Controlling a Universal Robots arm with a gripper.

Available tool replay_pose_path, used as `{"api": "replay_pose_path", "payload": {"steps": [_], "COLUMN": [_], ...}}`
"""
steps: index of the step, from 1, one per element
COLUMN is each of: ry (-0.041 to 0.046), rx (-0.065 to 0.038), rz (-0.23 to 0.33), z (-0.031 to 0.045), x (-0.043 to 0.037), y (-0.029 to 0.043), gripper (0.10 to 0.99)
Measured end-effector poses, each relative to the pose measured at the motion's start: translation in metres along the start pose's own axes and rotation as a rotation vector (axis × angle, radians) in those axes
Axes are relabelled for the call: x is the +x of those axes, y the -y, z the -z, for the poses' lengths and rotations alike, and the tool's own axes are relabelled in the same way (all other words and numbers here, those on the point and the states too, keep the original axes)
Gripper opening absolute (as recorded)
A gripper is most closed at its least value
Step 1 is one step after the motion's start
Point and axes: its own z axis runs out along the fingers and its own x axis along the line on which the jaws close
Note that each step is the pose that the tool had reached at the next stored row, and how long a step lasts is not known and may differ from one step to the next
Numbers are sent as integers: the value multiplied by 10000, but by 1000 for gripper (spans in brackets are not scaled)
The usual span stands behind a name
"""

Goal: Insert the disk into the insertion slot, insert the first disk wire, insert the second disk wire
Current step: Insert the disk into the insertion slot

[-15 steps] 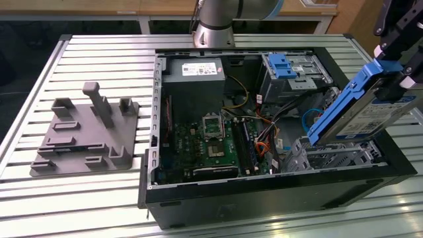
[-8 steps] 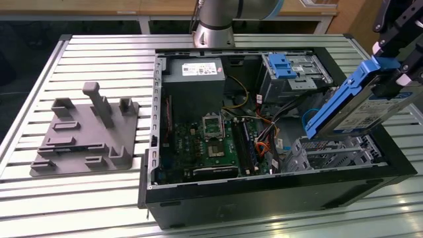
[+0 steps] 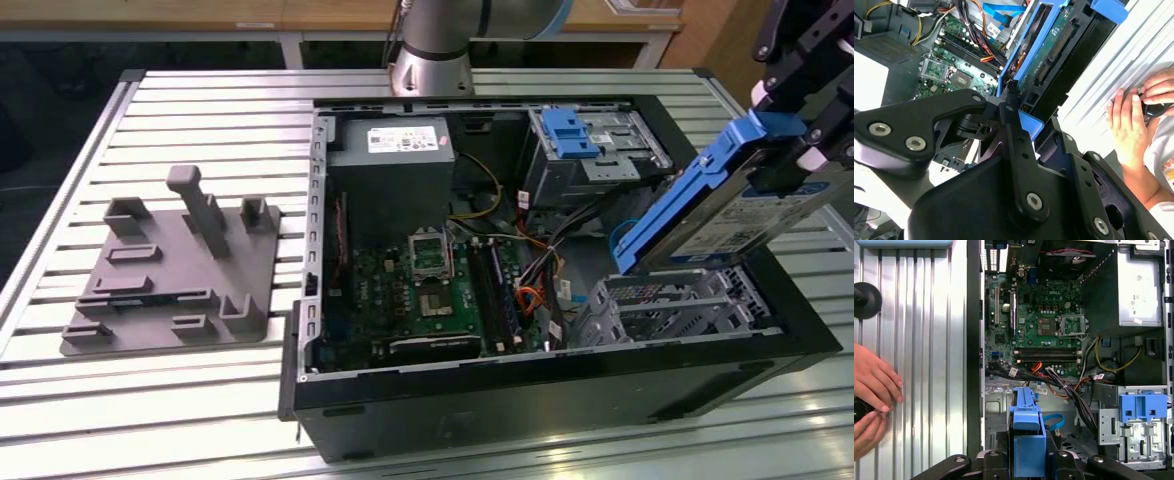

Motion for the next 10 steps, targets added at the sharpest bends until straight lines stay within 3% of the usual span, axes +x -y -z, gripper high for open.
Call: {"api": "replay_pose_path", "payload": {"steps": [10], "ry": [11], "rx": [-1], "rz": [1], "z": [0], "x": [0], "y": [29], "gripper": [361]}}
